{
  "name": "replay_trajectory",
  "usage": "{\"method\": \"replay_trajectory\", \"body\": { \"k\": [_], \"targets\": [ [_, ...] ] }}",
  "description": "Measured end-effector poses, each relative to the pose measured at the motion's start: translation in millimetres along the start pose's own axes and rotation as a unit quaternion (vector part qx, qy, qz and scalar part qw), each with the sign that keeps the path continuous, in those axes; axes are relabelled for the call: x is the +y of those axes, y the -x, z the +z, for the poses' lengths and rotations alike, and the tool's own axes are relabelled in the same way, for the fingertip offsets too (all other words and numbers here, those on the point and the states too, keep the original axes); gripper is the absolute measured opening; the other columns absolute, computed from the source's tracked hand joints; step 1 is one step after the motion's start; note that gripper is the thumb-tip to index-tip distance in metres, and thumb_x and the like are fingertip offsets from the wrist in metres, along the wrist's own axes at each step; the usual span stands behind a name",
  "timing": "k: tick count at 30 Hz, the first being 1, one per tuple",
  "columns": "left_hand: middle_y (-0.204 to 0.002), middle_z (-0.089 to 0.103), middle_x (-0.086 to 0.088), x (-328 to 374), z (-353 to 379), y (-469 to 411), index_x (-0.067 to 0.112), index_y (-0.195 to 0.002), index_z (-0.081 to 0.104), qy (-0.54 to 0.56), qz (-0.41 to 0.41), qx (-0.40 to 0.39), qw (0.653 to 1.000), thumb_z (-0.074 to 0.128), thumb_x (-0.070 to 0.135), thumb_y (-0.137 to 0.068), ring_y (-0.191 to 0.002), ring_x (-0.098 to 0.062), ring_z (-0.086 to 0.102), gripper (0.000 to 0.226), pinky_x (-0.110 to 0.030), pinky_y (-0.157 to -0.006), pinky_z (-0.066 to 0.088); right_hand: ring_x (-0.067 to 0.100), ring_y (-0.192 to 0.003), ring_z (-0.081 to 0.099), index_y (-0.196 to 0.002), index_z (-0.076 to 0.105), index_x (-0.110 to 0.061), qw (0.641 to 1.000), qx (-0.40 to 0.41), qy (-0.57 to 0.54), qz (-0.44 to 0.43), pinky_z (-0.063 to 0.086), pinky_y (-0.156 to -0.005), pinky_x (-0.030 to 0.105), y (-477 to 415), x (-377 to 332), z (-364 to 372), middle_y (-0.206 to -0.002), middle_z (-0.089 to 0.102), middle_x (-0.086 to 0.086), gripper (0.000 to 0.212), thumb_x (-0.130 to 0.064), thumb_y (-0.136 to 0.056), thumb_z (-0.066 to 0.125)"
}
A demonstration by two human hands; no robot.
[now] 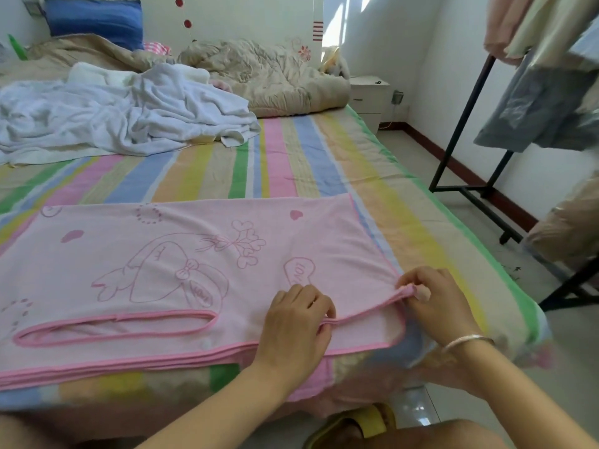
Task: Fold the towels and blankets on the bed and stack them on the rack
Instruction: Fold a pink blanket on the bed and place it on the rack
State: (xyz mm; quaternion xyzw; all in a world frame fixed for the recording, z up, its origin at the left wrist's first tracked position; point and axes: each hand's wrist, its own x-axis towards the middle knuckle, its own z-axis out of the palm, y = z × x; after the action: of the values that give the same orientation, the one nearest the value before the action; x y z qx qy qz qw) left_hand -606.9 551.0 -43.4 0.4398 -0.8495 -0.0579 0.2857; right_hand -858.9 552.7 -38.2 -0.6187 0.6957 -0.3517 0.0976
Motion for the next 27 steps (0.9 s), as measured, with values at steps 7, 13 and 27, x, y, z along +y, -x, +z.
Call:
{"method": "replay_trajectory", "body": {
  "k": [7,13,27],
  "targets": [
    [-0.074,0.048,0.013,2.5,5.6,9.5,0.027,-0.078,0.051,-0.01,0.001,-0.054,0.998,0.065,0.017,-0.071,-0.066,-0.008,0.042,0.019,-0.021,-0.061,0.037,0.022,-0.088,0.051,-0.078,0.068,-0.017,0.999,-0.005,0.03,-0.045,0.04,-0.073,0.027,39.0,15.3,4.0,-0.087,0.064,-0.003,0.025,0.007,-0.072,0.066],
    [-0.067,0.039,0.012,11.2,-4.4,2.1,0.027,-0.075,0.042,0.012,0.02,-0.061,0.998,0.044,0.025,-0.067,-0.059,-0.009,0.035,0.008,-0.014,-0.054,0.022,0.02,-0.084,0.054,-0.079,0.066,-0.016,0.995,0.072,0.016,-0.072,0.043,-0.073,0.029,45.7,11.5,-4.2,-0.088,0.063,-0.005,0.021,0.005,-0.076,0.066],
    [-0.088,0.057,0.012,16.3,17.2,-0.7,0.026,-0.093,0.059,0.061,0.031,-0.06,0.996,0.049,0.039,-0.087,-0.079,-0.005,0.049,0.017,-0.021,-0.07,0.042,0.016,-0.092,0.062,-0.11,0.057,-0.022,0.969,0.011,-0.116,0.216,0.051,-0.087,0.038,26.0,-9.2,-0.5,-0.1,0.064,-0.006,0.018,-0.02,-0.093,0.058]
  ]
}}
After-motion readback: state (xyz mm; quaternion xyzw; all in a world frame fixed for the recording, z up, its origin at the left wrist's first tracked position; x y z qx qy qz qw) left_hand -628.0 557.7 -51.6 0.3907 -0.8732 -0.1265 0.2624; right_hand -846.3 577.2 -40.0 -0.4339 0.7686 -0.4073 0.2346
